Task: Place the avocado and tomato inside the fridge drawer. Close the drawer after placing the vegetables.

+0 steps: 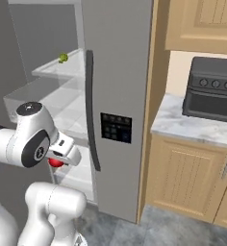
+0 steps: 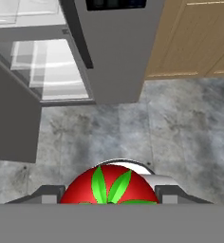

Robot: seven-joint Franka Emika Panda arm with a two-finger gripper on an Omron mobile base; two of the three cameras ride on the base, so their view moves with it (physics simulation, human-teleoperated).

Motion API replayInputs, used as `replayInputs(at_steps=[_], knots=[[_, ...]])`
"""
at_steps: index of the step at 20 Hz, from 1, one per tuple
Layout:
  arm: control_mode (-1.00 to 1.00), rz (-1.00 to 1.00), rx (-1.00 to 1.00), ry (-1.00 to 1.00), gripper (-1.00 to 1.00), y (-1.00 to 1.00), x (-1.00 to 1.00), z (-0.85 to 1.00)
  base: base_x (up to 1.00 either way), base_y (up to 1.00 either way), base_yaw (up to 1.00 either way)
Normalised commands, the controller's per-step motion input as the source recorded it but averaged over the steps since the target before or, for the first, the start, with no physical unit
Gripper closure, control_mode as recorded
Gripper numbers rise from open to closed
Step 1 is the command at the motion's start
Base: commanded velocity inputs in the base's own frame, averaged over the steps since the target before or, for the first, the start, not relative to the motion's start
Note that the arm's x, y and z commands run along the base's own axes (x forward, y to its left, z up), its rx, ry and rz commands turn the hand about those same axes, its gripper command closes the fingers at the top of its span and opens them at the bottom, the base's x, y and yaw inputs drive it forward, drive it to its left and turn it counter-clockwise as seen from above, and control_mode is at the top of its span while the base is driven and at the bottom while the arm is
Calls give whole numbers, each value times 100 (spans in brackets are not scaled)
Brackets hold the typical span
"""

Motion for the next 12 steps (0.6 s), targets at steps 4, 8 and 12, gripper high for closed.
replayInputs(at_steps=[4, 8, 12], knots=[[100, 0, 0, 0, 100, 0, 0, 0, 11, 42, 0], [100, 0, 0, 0, 100, 0, 0, 0, 9, 53, 4], [100, 0, 0, 0, 100, 0, 0, 0, 45, 49, 7]])
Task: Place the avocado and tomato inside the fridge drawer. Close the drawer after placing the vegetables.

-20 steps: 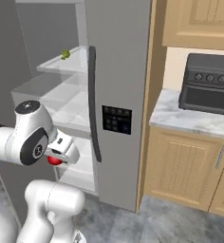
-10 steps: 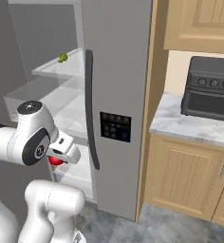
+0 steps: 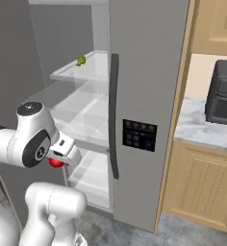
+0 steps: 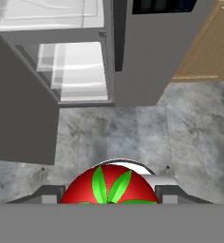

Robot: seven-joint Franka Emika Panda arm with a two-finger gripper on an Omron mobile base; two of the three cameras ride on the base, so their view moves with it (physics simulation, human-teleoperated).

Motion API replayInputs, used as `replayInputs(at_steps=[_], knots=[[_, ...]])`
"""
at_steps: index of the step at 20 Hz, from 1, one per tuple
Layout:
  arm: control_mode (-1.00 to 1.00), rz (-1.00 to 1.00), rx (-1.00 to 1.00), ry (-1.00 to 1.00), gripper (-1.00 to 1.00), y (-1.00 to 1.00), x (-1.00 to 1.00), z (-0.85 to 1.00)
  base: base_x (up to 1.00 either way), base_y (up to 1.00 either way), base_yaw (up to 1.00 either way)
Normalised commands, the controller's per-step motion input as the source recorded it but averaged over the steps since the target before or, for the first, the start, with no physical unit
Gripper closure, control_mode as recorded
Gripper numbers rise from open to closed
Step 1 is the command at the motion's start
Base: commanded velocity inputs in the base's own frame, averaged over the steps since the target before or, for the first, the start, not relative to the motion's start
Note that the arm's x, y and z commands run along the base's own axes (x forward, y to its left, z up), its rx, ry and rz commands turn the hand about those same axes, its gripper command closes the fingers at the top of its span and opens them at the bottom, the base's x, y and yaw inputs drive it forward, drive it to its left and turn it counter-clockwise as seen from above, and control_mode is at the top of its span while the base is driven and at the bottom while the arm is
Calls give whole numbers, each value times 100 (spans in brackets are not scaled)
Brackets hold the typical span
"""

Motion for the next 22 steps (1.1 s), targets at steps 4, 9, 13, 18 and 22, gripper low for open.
replayInputs(at_steps=[4, 9, 13, 18, 22], knots=[[100, 0, 0, 0, 100, 0, 0, 0, 3, 41, 9], [-100, 8, -4, -25, 100, 2, -52, 63, 0, 0, 0], [-100, 9, -8, -19, 100, 4, 3, 100, 0, 0, 0], [-100, 2, 0, -1, 100, 33, 96, 98, 0, 0, 0], [-100, 0, 0, 2, 100, 47, 100, 59, 0, 0, 0]])
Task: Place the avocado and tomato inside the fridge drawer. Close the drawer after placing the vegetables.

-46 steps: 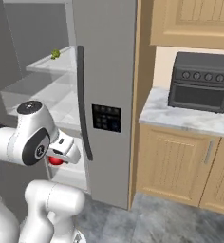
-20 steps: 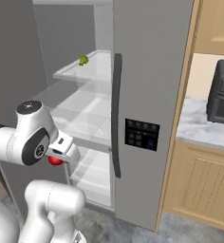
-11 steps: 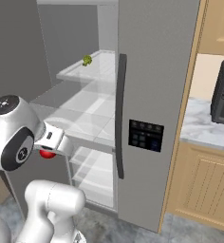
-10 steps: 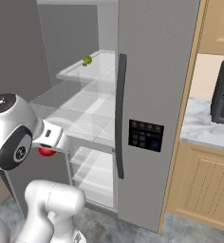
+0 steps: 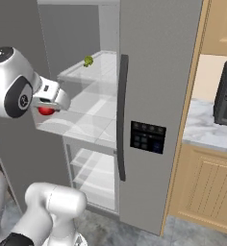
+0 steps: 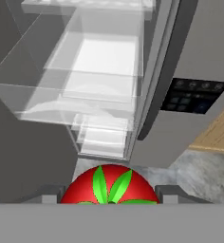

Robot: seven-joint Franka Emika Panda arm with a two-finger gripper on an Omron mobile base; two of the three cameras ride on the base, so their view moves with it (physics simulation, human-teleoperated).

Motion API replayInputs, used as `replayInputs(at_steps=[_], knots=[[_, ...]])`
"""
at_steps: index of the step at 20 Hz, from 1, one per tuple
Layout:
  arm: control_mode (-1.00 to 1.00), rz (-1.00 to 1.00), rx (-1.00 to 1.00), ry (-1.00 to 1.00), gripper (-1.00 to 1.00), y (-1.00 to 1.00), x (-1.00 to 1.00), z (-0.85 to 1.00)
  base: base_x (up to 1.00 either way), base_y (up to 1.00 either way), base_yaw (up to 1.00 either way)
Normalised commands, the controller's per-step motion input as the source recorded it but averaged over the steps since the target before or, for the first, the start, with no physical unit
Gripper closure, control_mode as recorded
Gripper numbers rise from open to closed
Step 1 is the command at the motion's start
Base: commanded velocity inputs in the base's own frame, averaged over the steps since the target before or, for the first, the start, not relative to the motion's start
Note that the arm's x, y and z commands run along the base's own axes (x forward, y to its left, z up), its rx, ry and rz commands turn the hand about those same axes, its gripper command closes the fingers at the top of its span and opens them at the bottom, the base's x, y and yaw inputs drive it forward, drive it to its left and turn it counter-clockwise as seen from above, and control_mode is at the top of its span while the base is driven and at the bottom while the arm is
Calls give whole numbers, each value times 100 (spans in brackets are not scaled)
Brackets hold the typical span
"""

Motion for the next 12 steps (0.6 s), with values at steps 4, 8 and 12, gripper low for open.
replayInputs(at_steps=[4, 8, 12], knots=[[-100, 0, 0, 14, 100, 51, 100, 1, 0, 0, 0], [-100, 0, 0, 12, 100, 26, 99, -16, 0, 0, 0], [-100, 4, 0, 7, 100, 0, 97, -43, 0, 0, 0]])
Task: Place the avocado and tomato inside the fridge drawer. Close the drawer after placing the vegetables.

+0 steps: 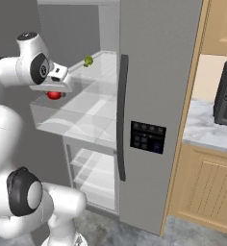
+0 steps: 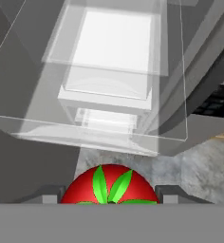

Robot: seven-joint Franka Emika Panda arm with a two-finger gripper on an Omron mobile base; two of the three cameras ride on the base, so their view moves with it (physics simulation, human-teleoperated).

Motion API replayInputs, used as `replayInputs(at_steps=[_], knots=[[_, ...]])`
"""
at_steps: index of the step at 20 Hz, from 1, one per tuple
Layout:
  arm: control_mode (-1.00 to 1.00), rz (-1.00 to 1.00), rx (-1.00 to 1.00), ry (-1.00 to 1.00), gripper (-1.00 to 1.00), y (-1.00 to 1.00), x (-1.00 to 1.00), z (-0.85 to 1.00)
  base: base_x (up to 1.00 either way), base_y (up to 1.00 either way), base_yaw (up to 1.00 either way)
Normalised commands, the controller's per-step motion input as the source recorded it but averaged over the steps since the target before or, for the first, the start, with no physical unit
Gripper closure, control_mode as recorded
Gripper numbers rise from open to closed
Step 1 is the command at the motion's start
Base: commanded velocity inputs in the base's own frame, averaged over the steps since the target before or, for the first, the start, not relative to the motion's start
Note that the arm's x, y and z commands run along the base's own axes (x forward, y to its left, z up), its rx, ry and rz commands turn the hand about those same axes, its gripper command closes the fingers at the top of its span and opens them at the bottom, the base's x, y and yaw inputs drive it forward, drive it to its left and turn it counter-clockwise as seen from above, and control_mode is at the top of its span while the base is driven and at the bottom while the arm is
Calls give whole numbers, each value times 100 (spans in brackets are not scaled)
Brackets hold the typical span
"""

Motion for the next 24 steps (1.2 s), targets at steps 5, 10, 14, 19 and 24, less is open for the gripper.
replayInputs(at_steps=[5, 10, 14, 19, 24], knots=[[-100, 3, 0, 1, 100, 0, 75, -67, 0, 0, 0], [-100, 0, 0, 0, 100, 0, 48, -57, 0, 0, 0], [-100, 0, 0, 0, 100, 0, 26, -33, 0, 0, 0], [-100, 0, 0, 0, 100, 0, 11, -30, 0, 0, 0], [-100, 0, 0, 0, 100, 0, 2, -27, 0, 0, 0]])
